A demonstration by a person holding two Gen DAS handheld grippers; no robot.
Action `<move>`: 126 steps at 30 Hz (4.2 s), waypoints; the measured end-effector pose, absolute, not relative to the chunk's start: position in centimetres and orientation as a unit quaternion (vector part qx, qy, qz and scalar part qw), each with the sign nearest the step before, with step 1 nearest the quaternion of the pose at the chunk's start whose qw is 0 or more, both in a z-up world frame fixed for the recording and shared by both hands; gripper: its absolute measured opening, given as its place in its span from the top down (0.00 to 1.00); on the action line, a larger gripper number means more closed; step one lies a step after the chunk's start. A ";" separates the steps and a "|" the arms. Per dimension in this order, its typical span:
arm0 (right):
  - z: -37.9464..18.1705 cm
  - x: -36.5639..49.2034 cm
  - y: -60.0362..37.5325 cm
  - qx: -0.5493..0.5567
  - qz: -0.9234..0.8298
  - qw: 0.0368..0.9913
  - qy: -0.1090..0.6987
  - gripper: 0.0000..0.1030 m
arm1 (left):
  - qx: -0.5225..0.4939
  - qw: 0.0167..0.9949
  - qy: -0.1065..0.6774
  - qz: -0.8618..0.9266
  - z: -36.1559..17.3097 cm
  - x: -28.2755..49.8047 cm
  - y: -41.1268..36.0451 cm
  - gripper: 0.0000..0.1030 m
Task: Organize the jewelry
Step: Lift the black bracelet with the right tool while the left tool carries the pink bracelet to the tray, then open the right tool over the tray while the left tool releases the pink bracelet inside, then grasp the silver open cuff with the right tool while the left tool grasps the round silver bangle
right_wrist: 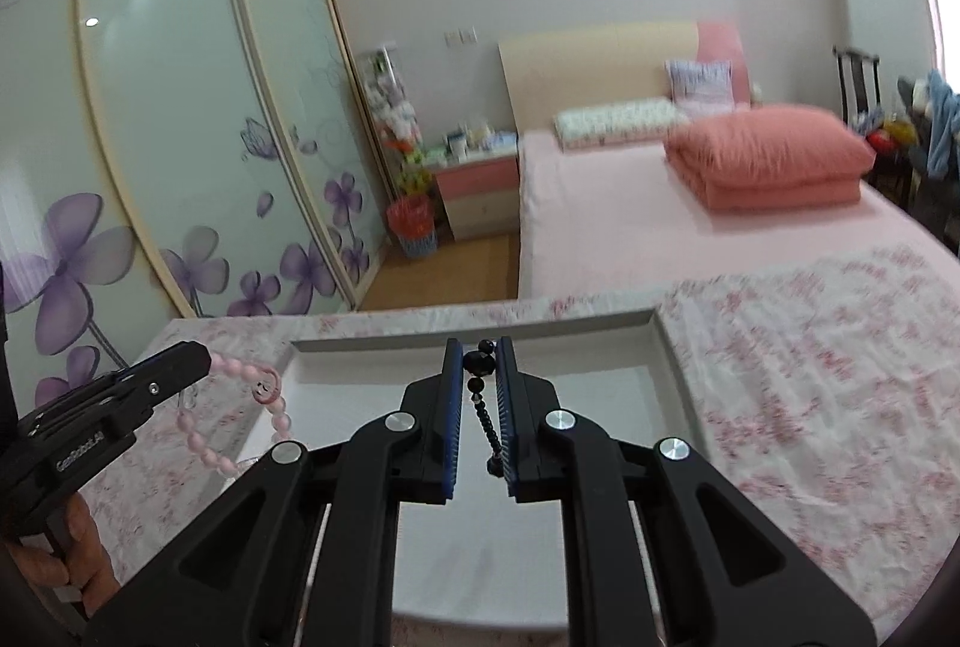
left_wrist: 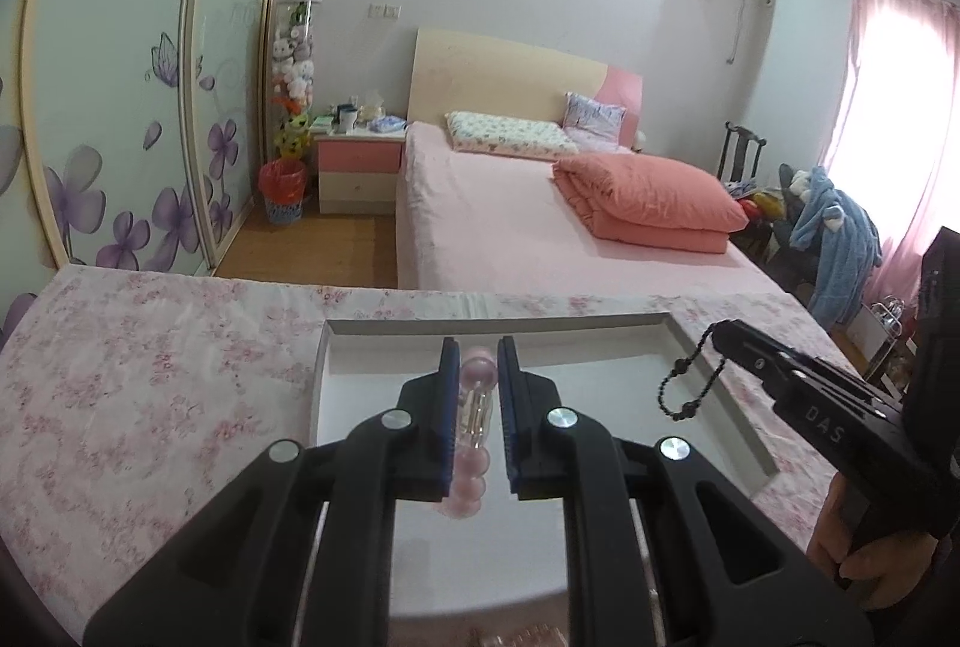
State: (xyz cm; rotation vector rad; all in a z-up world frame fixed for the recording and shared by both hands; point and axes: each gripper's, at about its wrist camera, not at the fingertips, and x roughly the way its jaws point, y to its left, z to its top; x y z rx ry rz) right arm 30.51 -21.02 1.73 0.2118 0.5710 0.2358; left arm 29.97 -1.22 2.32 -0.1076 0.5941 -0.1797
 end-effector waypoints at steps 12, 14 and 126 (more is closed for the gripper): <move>-1.9 34.9 -20.2 0.114 0.110 0.920 0.359 0.60 | -0.073 0.936 0.335 -0.083 -1.1 34.5 -1.3 0.84; -1.6 34.2 -20.8 0.113 0.102 0.925 0.349 0.53 | -0.074 0.937 0.331 -0.081 -0.8 34.3 -1.0 0.79; -7.1 21.1 -23.2 -0.002 0.026 0.896 0.443 0.32 | 0.037 0.892 0.448 -0.052 -8.6 20.2 2.1 0.26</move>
